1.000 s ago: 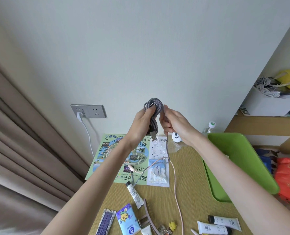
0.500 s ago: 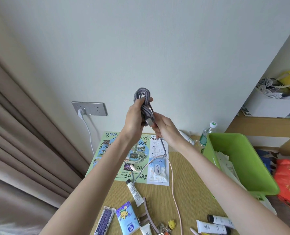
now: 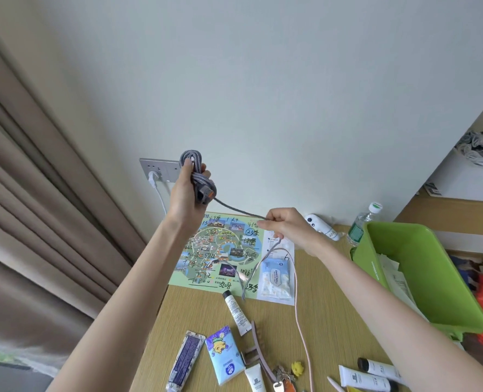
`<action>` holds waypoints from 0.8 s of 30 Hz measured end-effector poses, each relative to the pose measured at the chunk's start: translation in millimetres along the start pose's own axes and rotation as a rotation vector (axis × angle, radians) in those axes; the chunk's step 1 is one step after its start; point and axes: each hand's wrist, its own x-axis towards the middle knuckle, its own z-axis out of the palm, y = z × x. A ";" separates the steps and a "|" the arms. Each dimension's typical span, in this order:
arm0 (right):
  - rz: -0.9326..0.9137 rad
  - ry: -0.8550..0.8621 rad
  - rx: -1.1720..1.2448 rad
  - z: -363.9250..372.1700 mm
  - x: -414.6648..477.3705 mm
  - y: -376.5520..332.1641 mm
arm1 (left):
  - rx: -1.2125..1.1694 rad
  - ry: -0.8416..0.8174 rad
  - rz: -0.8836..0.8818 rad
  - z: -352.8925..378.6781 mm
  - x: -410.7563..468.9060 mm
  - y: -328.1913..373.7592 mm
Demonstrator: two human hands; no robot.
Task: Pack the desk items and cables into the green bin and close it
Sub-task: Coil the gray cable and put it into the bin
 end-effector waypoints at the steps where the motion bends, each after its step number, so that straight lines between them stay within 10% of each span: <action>1: 0.005 0.012 0.000 -3.1 1.6 0.9 | 0.022 0.010 0.009 -4.3 0.2 0.9; 13: -0.171 -0.046 0.241 -23.2 5.3 -50.7 | 1.194 -0.161 0.387 -24.3 2.4 -17.7; 24: -0.222 -0.022 0.232 -22.3 1.2 -86.8 | 1.039 -0.467 0.144 4.9 -18.4 -37.2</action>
